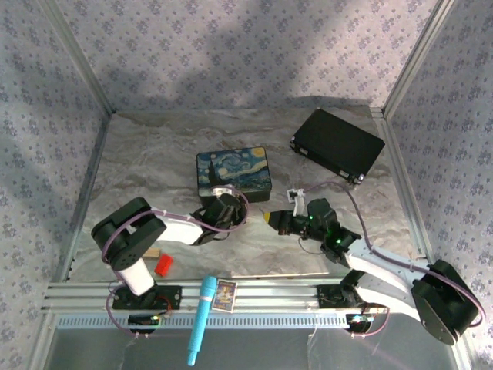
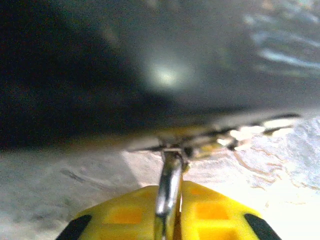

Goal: Unlock the padlock with the key

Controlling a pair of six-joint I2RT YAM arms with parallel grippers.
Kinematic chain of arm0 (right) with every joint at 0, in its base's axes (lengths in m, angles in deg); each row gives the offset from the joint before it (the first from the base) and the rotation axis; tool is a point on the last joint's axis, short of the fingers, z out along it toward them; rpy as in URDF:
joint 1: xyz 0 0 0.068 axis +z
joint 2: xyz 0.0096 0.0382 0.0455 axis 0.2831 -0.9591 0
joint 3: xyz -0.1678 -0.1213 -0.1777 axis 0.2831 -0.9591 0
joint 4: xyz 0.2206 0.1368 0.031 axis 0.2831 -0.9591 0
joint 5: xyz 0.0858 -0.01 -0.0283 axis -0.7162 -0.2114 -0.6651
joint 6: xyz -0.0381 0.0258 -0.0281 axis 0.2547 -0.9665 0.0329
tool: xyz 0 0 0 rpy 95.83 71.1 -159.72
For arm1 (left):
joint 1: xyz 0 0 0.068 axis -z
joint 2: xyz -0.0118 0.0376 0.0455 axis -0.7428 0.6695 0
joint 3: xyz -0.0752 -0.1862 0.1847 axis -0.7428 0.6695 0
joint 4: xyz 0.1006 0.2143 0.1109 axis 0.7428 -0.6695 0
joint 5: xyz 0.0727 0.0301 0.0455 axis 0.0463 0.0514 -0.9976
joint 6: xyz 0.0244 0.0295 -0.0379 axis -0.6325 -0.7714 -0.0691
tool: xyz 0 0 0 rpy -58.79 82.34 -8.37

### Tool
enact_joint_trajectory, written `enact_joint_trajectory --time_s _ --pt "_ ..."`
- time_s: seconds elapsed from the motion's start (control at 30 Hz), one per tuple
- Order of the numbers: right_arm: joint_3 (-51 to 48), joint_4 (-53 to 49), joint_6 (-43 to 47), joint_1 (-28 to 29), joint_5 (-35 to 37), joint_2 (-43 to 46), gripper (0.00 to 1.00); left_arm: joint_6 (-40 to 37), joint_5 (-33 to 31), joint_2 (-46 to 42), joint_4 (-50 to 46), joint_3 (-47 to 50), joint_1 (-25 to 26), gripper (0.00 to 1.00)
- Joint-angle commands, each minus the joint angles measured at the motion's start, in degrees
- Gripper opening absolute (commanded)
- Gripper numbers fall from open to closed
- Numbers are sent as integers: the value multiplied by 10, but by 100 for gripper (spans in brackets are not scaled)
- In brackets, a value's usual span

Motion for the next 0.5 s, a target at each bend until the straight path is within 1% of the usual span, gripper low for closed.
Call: enact_joint_trajectory --time_s 0.0,0.13,0.23,0.33,0.47 --pt "1 -2 -27 -5 23 -34 0 28 1 -22 -21 -5 1 5" --pt "12 14 -77 -8 11 -110 0 59 5 -28 3 9 1 2" --pt "10 79 -131 5 -5 -170 0 78 9 -34 9 13 0 1" --pt "21 124 -160 28 -7 -214 0 105 15 -36 26 21 0 0" --pt "29 191 -201 29 -28 -279 0 124 23 -37 38 23 0 0"
